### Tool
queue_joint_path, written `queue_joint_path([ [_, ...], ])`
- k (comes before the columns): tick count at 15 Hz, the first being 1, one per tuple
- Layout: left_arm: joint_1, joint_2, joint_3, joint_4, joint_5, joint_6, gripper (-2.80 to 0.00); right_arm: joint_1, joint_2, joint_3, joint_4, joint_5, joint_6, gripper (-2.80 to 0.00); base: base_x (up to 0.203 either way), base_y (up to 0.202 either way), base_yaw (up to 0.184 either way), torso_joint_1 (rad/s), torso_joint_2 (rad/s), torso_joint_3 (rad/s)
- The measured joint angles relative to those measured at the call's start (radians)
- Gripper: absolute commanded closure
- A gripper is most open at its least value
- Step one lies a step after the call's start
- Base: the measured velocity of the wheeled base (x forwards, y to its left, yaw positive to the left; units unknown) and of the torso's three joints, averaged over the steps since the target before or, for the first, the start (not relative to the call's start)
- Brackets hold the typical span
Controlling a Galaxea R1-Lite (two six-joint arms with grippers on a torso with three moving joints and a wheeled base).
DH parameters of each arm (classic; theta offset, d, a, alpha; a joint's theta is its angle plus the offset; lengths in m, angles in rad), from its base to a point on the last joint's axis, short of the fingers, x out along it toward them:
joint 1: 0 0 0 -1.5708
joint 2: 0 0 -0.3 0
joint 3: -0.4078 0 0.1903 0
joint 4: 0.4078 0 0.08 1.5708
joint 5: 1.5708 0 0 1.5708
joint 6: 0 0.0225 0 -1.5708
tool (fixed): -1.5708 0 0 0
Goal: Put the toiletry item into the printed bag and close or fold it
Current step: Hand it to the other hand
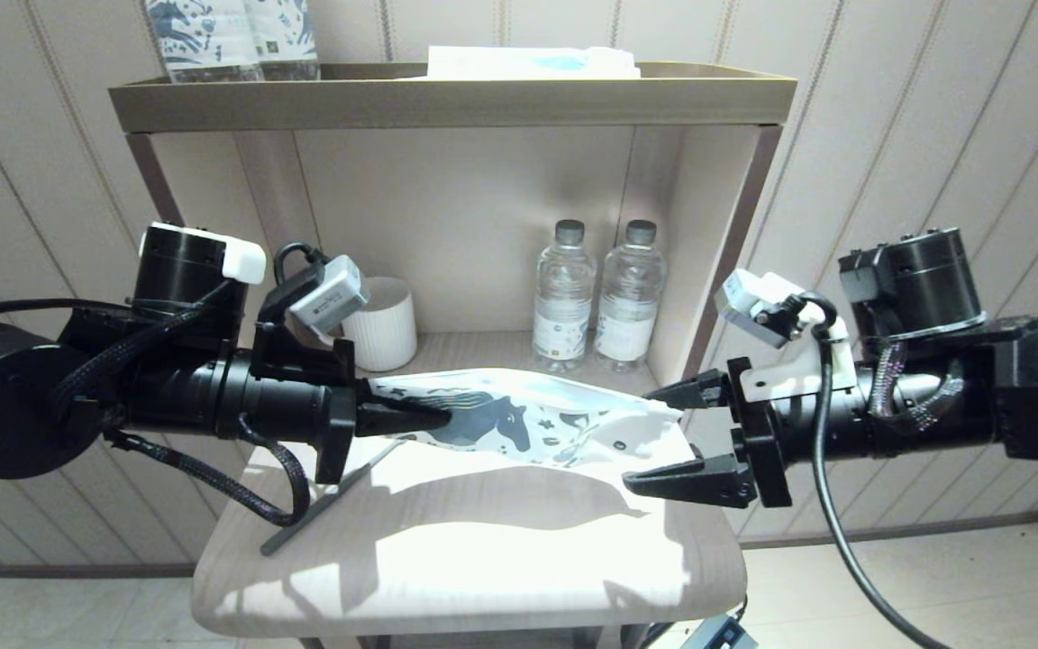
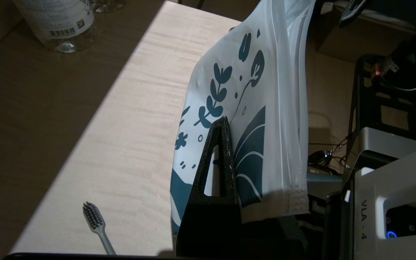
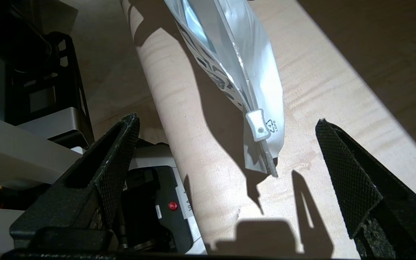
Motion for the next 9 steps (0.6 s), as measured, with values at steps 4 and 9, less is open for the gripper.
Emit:
queue_joint_path([
  [4,0.000,0.000,0.000,0.004,-0.001,0.000,0.00,0.032,0.060,-0.036,-0.001,0.000,0.000,-2.80,0.000,0.000,0.000,0.000,0.00,0.000],
  [9,0.000,-0.001,0.005,0.004,-0.001,0.001,0.00,0.053,0.113,-0.073,-0.001,-0.001,0.002,-2.80,0.000,0.000,0.000,0.000,0.00,0.000],
])
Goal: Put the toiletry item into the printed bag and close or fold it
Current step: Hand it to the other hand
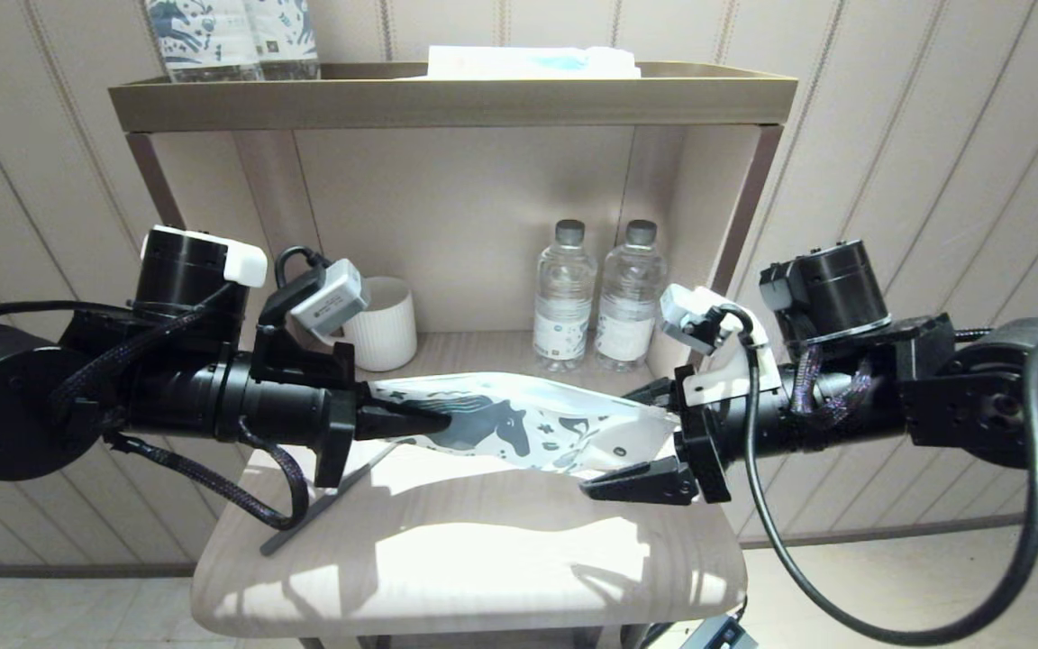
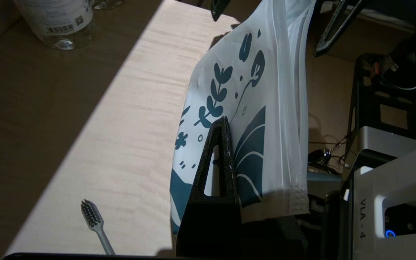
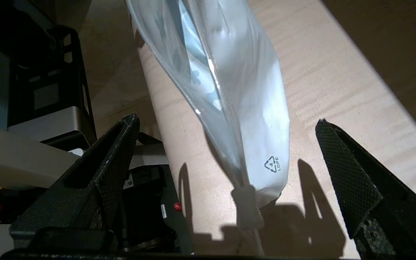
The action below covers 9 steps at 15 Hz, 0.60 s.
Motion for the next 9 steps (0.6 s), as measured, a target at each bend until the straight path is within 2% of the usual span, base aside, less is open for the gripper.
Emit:
queue_joint_path([
  [1,0.000,-0.001,0.001,0.000,0.000,0.000,0.00,0.000,0.006,-0.006,0.000,0.000,0.000,0.00,0.000,0.000,0.000,0.000,0.00,0.000],
  [9,0.000,-0.011,0.005,0.000,0.000,0.001,0.00,0.014,0.018,-0.021,0.002,-0.006,0.000,0.00,0.000,0.000,0.000,0.000,0.00,0.000],
])
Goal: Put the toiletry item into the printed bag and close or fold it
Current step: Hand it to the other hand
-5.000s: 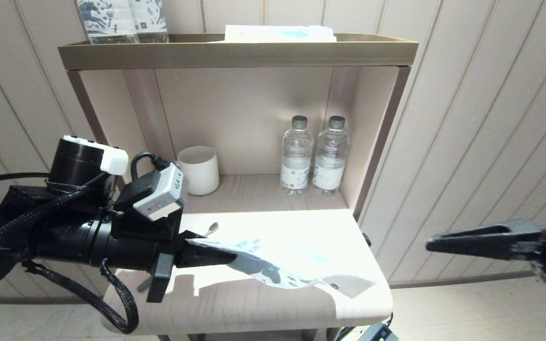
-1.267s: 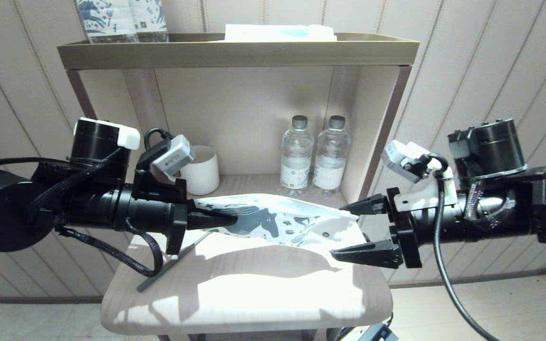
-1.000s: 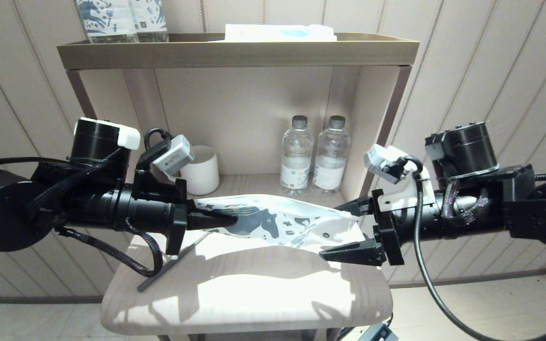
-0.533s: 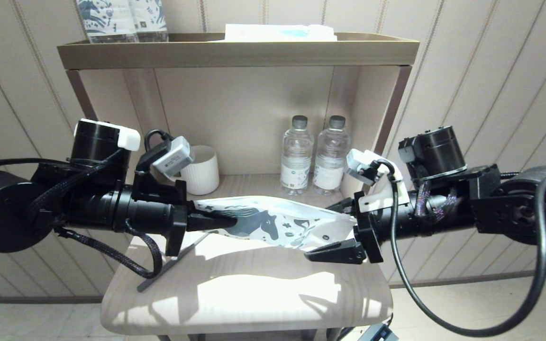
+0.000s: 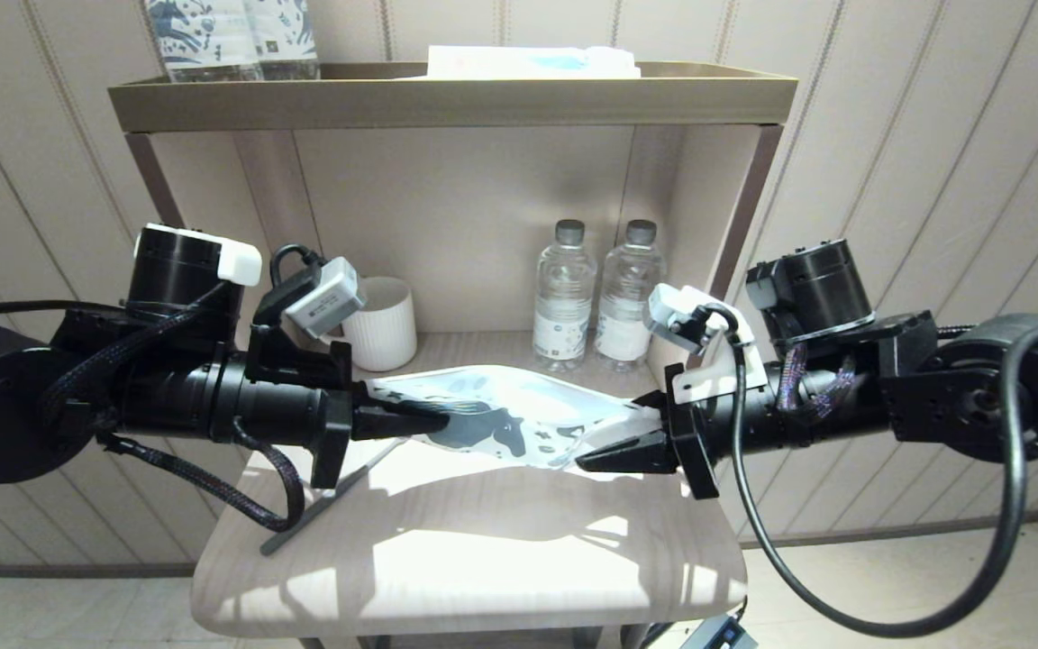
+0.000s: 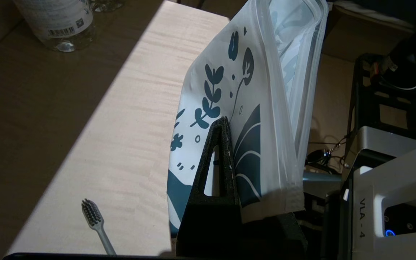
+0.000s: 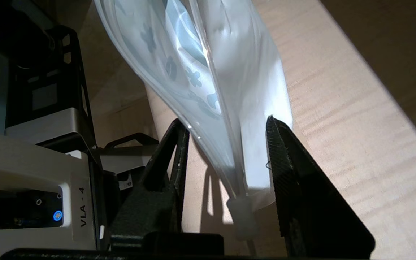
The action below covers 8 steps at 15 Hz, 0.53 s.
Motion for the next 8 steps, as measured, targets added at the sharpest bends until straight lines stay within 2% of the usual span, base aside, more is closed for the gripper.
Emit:
queue_joint_path([
  [8,0.000,0.005,-0.006,0.001,0.000,-0.001,0.00,0.000,-0.006,0.007,0.002,0.001,0.000,0.00,0.000,0.000,0.000,0.000,0.00,0.000],
])
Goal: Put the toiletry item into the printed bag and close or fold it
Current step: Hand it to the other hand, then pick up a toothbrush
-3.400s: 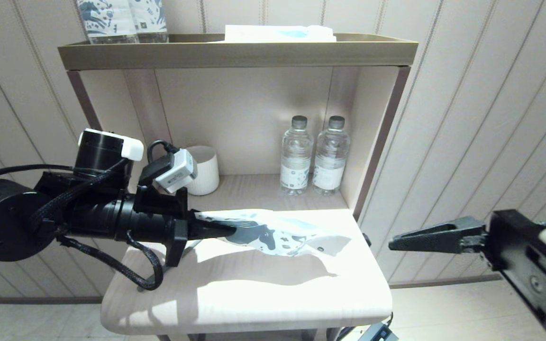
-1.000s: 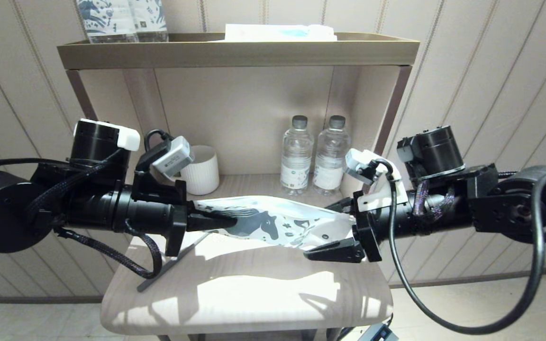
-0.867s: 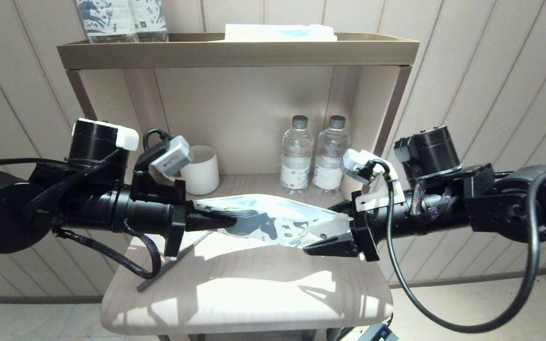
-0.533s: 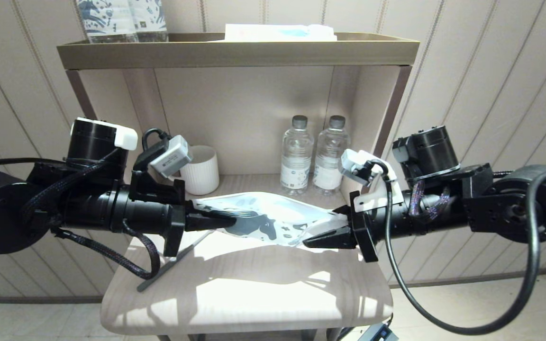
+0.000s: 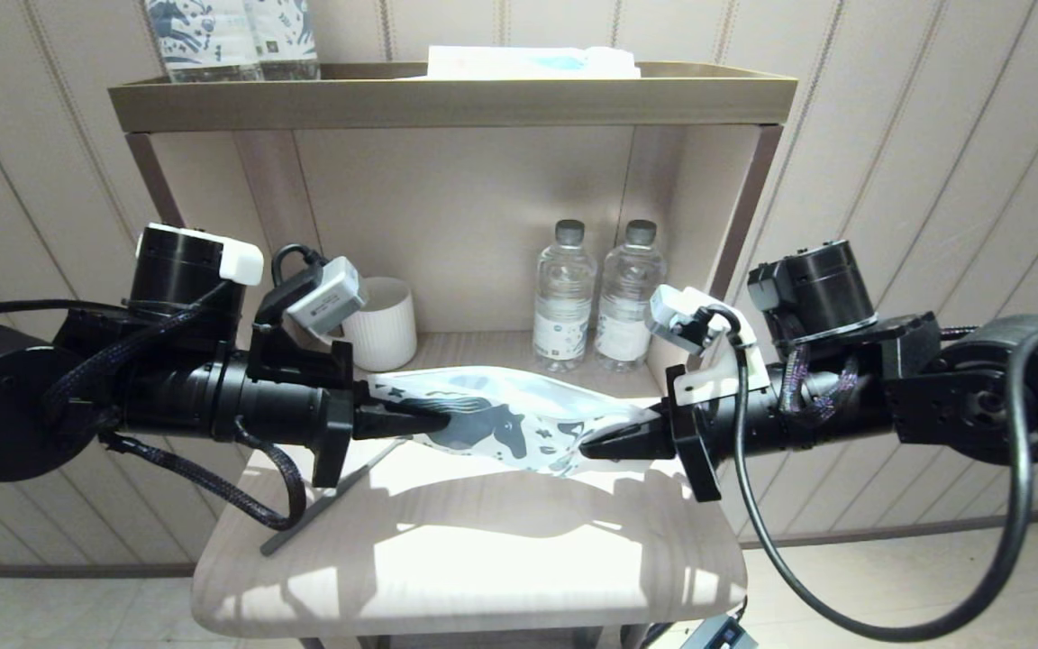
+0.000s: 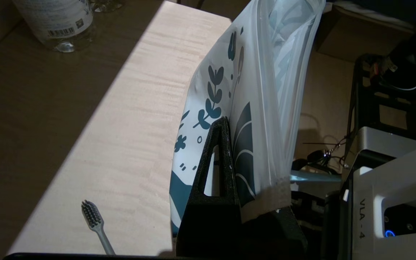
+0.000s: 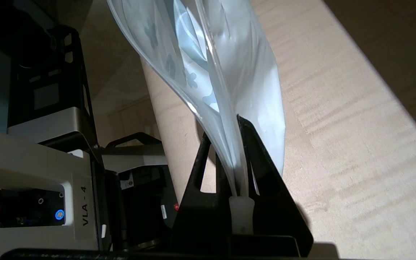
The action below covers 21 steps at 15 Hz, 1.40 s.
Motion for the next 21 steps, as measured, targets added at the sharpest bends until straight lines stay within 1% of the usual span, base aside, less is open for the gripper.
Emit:
queue_joint_path([
  [3,0.000,0.009,-0.007,-0.005,0.000,-0.002,0.00,0.000,-0.002,0.003,0.000,0.000,0.000,0.00,0.000,0.000,0.000,0.000,0.00,0.000],
  [4,0.000,0.011,-0.005,-0.010,0.001,0.003,-2.80,0.001,-0.002,0.004,0.000,0.000,0.000,0.00,0.000,0.000,0.000,0.000,0.00,0.000],
  [9,0.000,0.022,0.003,-0.010,-0.001,0.004,-2.80,-0.003,-0.015,0.005,0.001,0.000,0.000,0.00,0.000,0.000,0.000,0.000,0.00,0.000],
  [10,0.001,0.029,0.004,-0.011,-0.012,0.004,-2.80,-0.007,-0.023,0.005,0.003,0.000,0.000,0.00,0.000,0.000,0.000,0.000,0.00,0.000],
  [12,0.017,0.050,0.005,-0.015,-0.025,0.010,-2.80,-0.013,-0.039,0.007,0.006,0.000,0.000,0.00,0.000,0.000,0.000,0.000,0.00,0.000],
  [14,0.044,0.054,0.026,-0.018,-0.022,0.014,-2.80,-0.022,-0.062,0.017,0.007,0.000,0.000,0.00,0.000,0.000,0.000,0.000,0.00,0.000],
  [18,0.110,-0.021,0.132,-0.017,0.024,0.014,-2.80,-0.060,-0.129,0.043,0.009,0.003,0.002,0.00,0.000,0.000,0.000,0.000,0.00,0.000],
  [21,0.130,-0.103,0.210,-0.007,0.082,0.014,-2.80,-0.069,-0.179,0.055,0.047,0.003,0.007,0.00,0.000,0.000,0.000,0.000,0.00,0.000],
])
